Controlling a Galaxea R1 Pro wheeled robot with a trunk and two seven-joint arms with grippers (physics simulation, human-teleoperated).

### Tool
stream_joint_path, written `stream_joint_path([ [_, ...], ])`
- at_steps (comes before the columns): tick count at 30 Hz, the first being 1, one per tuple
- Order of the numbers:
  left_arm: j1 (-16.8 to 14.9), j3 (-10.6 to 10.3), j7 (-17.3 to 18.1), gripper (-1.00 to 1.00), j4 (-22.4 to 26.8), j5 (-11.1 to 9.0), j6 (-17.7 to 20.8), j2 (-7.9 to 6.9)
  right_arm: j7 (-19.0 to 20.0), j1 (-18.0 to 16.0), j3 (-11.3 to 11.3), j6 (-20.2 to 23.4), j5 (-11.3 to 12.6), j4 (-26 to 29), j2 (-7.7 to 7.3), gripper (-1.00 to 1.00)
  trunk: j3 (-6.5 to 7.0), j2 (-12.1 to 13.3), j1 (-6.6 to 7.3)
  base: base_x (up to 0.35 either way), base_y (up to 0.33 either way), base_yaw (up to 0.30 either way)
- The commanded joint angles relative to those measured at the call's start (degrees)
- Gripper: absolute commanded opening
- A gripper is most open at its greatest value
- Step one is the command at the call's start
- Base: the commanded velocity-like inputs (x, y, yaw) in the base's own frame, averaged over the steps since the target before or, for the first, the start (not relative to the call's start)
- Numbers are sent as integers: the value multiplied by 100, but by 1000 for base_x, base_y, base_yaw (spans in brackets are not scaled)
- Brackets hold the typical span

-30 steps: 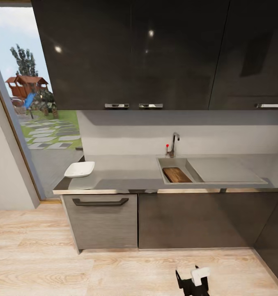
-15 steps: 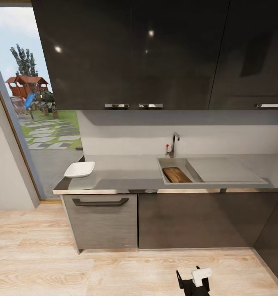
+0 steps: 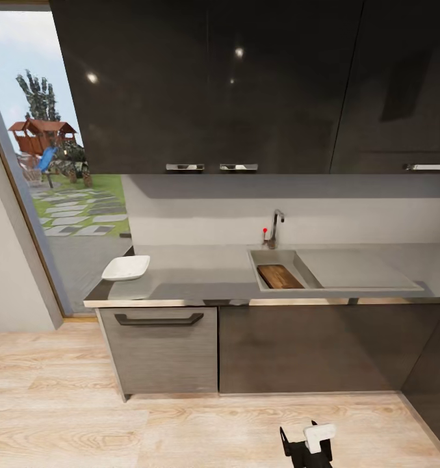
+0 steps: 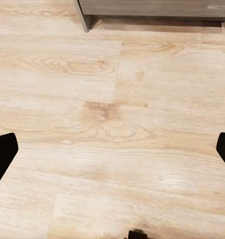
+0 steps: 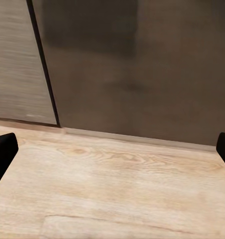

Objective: In the kitchen, take the Vidalia onion out of the sink, dice it on the chopping board with the paring knife, put the diced onion into the bowl on the countertop, then place both the paring knife and the chopping board into the sink.

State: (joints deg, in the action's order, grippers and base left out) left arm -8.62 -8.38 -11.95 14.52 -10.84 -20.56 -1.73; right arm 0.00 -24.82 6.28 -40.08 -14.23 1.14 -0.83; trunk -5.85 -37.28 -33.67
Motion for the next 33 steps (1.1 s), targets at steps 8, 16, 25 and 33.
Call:
stream_joint_path([
  [8,-5,-50,-27,100,-2,-49,-18,-3,-6,-5,49,-18,-54,-3,3,100,-5,-8,-2,0,0,0],
  [16,-3,-50,-27,100,-3,-49,-18,-3,-9,-5,49,-18,-54,-7,4,100,60,-8,-2,0,0,0],
  [25,-6,-50,-27,100,-10,-49,-18,-3,-9,-5,49,-18,-54,-6,4,100,141,-8,-2,0,0,0],
  [33,-5,-53,5,100,-352,-44,-13,8,-23,0,69,9,-47,-12,-45,100,183,-8,-2,0,0,0],
])
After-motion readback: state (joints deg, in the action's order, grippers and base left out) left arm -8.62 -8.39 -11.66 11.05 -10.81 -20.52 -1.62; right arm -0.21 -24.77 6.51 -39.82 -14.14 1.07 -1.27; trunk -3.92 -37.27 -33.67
